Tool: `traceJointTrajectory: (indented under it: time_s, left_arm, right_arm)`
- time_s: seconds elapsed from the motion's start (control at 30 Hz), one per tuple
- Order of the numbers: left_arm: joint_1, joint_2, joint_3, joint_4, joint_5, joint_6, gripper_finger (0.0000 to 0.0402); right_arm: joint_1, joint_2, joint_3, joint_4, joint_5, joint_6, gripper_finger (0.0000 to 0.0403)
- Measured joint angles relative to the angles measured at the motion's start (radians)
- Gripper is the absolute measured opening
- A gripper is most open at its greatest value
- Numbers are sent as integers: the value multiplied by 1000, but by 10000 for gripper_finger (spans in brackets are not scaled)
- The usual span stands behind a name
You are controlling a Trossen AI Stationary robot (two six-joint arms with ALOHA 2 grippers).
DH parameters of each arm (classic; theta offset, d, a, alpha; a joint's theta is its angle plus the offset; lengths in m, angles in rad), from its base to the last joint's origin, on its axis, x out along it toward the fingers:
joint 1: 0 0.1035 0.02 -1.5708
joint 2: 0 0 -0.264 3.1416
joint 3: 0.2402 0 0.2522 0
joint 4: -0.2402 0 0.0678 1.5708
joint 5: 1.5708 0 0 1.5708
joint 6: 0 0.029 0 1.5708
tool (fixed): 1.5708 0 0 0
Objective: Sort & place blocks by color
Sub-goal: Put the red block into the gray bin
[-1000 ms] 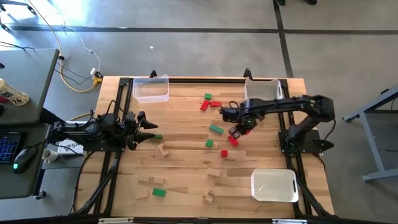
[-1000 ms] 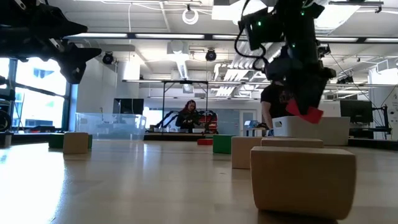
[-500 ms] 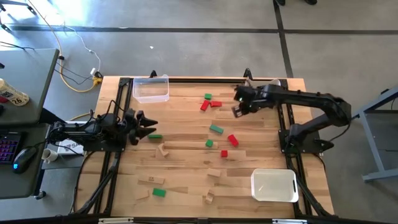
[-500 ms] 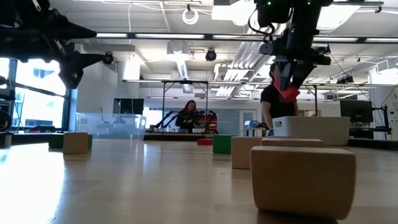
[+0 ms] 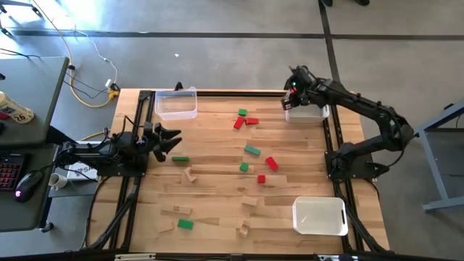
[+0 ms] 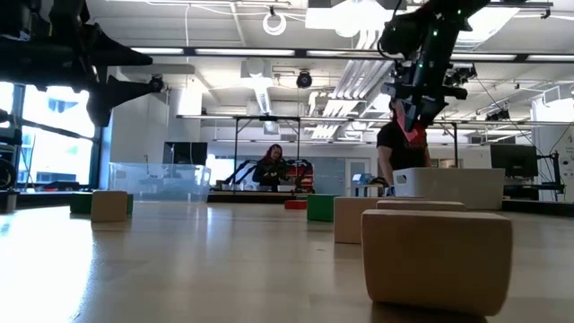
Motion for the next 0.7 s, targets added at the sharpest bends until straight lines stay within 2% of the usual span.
traceJointTrajectory:
  time_s: [0.27,0.47,0.7]
  left_arm:
    - [0,3,0,3,-41,-1,227]
    - [0,3,0,3,-43,-2,227]
    - [0,3,0,4,-43,-91,227]
  right_arm:
    - [-113,120,0,-1,-104,-99,107]
    - [-137,198,0,-8,-144,-100,107]
    - [-156,274,0,-54,-169,-102,107]
